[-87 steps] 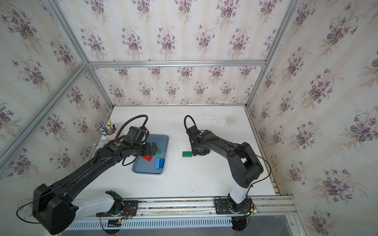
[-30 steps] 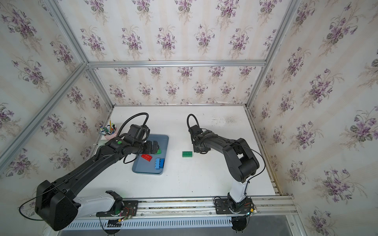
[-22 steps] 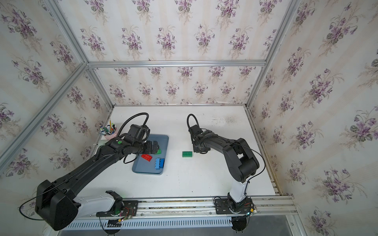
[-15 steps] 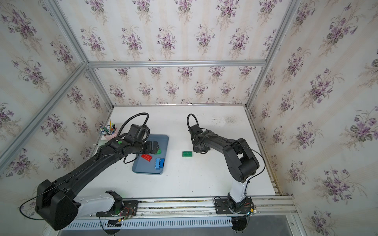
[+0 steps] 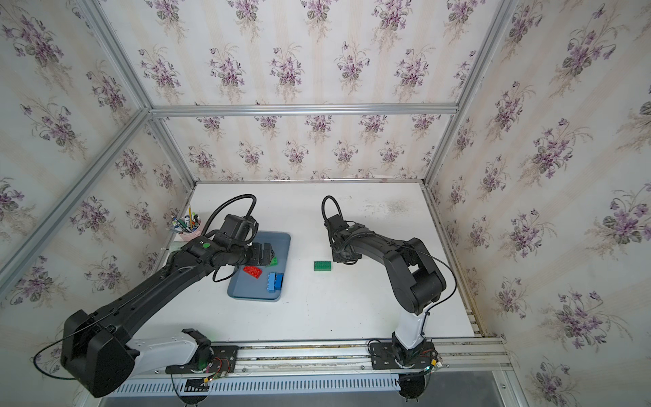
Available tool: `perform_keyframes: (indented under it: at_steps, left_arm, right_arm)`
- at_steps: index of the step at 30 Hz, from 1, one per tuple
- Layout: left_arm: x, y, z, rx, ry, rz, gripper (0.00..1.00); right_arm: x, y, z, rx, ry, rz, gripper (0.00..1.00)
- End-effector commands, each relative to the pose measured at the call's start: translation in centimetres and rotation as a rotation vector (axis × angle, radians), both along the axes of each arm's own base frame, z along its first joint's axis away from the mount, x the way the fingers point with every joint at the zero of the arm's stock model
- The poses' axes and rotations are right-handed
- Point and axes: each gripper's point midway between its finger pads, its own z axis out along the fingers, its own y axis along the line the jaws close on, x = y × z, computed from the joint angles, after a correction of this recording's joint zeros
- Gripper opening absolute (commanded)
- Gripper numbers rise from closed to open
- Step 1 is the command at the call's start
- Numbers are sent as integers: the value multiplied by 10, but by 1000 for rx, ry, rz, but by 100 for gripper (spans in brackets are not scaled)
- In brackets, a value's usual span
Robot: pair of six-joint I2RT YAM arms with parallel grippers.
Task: Assemble a rectangle with lego
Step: Adjust the lego brick at the center of the board.
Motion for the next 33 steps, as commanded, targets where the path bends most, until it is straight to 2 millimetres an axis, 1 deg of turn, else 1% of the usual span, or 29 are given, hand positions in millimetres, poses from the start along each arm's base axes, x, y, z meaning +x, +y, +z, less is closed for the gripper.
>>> perform_keyframes:
  at_steps: [1, 6, 9, 11, 12, 14, 16, 19, 22, 25, 27, 29, 33]
  left_arm:
    - [1, 1, 4, 4, -14, 2, 100]
    - [2, 1, 4, 3, -14, 3, 100]
    - [2, 1, 5, 4, -15, 3, 100]
    - [2, 1, 6, 2, -16, 5, 100]
    - [2, 1, 8, 3, -18, 6, 100]
    - [4, 5, 12, 14, -28, 23, 100]
    - [6, 10, 18, 29, -48, 55, 100]
    - [10, 21, 28, 45, -87, 107, 100]
    - [12, 28, 33, 45, -107, 141, 100]
    - [13, 29, 32, 44, -101, 145, 100]
    - [13, 29, 29, 42, -88, 142, 100]
    - [12, 27, 26, 40, -69, 130, 100]
    - [13, 25, 24, 44, -61, 101, 100]
  right_arm:
    - [-1, -1, -2, -5, 7, -1, 36]
    - [0, 0, -1, -5, 7, 1, 40]
    - [1, 0, 3, -4, 1, -1, 48]
    - [3, 2, 10, 5, -11, 0, 55]
    - [4, 3, 15, 13, -17, 1, 59]
    - [9, 6, 33, 33, -47, 0, 65]
    - [13, 12, 55, 67, -79, 2, 69]
    - [18, 19, 83, 111, -121, 6, 71]
    - [17, 19, 96, 123, -129, -2, 71]
    - [12, 14, 94, 109, -122, -8, 71]
    - [7, 6, 85, 76, -114, -16, 71]
    - [1, 0, 72, 54, -96, -28, 70]
    - [-12, -2, 53, 89, -66, -45, 69]
